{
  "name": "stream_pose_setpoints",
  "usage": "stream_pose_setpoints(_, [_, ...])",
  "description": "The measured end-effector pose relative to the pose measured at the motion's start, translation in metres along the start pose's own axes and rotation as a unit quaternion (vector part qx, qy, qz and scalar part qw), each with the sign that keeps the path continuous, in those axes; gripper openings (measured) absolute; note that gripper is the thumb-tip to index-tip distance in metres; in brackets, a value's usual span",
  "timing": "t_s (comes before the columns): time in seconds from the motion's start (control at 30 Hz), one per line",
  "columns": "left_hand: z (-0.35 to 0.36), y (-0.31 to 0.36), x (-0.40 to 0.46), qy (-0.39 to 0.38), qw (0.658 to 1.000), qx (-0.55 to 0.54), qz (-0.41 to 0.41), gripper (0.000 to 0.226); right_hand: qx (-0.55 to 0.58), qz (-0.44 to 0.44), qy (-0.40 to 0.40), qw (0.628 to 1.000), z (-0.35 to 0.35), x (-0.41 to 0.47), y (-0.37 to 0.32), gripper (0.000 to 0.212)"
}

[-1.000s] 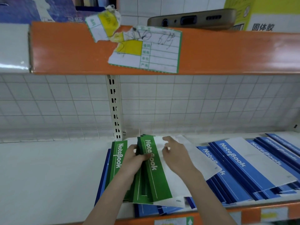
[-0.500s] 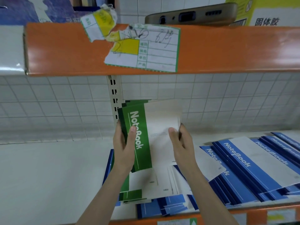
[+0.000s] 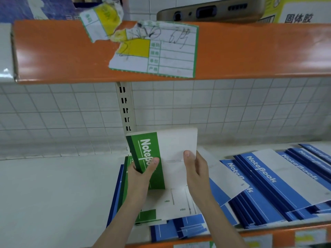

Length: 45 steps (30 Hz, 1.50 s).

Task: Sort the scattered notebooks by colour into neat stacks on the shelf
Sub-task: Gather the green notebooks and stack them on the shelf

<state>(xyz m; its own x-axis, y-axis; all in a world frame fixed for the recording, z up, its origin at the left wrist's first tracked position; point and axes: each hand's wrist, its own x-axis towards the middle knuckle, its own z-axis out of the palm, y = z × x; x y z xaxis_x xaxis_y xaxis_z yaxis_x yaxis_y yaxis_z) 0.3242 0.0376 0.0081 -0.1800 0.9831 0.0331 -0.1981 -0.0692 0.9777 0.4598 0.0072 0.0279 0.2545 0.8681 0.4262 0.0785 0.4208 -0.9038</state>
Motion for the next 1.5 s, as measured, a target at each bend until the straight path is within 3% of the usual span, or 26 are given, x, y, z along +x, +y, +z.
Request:
stream_pose_setpoints(0.13, [0.000, 0.003, -0.004, -0.008, 1.000, 0.015, 0.011, 0.058, -0.042, 0.027, 0.010, 0.999, -0.003, -0.002, 0.006, 0.044])
stream_pose_setpoints(0.23, [0.001, 0.008, -0.005, -0.019, 0.999, 0.019, 0.018, 0.051, -0.053, 0.053, -0.028, 0.997, -0.010, -0.001, 0.011, 0.047])
stream_pose_setpoints(0.37, [0.002, 0.015, -0.007, -0.038, 0.999, 0.021, 0.008, 0.061, -0.070, 0.067, -0.072, 0.993, -0.022, -0.001, 0.011, 0.047])
stream_pose_setpoints(0.47, [0.010, 0.022, -0.008, -0.080, 0.996, 0.028, -0.025, 0.055, -0.085, 0.041, -0.064, 0.993, -0.032, -0.010, 0.006, 0.033])
stream_pose_setpoints(0.63, [0.041, 0.024, -0.016, -0.177, 0.980, 0.035, -0.084, 0.042, -0.081, 0.068, 0.035, 0.994, -0.054, -0.028, -0.007, 0.031])
stream_pose_setpoints(0.77, [0.082, 0.020, -0.030, -0.265, 0.956, 0.072, -0.102, 0.039, -0.088, 0.125, 0.124, 0.980, -0.093, -0.046, -0.023, 0.055])
stream_pose_setpoints(0.87, [0.119, 0.013, -0.047, -0.331, 0.932, 0.114, -0.097, 0.029, -0.089, 0.163, 0.214, 0.959, -0.132, -0.065, -0.031, 0.058])
stream_pose_setpoints(0.9, [0.132, 0.008, -0.053, -0.351, 0.924, 0.121, -0.093, 0.023, -0.090, 0.171, 0.243, 0.950, -0.144, -0.073, -0.034, 0.059])
stream_pose_setpoints(0.97, [0.157, -0.002, -0.073, -0.404, 0.900, 0.143, -0.084, 0.020, -0.067, 0.182, 0.311, 0.930, -0.173, -0.093, -0.038, 0.042])
stream_pose_setpoints(1.0, [0.170, -0.006, -0.086, -0.429, 0.886, 0.159, -0.069, 0.035, -0.056, 0.191, 0.335, 0.921, -0.189, -0.106, -0.039, 0.034])
stream_pose_setpoints(1.07, [0.197, -0.016, -0.113, -0.476, 0.858, 0.185, -0.056, 0.054, -0.039, 0.211, 0.374, 0.902, -0.218, -0.129, -0.043, 0.045])
stream_pose_setpoints(1.13, [0.221, -0.025, -0.143, -0.531, 0.823, 0.194, -0.057, 0.040, -0.030, 0.244, 0.429, 0.870, -0.246, -0.155, -0.048, 0.055])
stream_pose_setpoints(1.23, [0.253, -0.039, -0.190, -0.584, 0.787, 0.181, -0.088, 0.009, -0.032, 0.252, 0.495, 0.831, -0.283, -0.194, -0.058, 0.041])
stream_pose_setpoints(1.5, [0.313, -0.077, -0.313, -0.666, 0.714, 0.175, -0.126, 0.023, -0.098, 0.269, 0.597, 0.749, -0.358, -0.291, -0.085, 0.034])
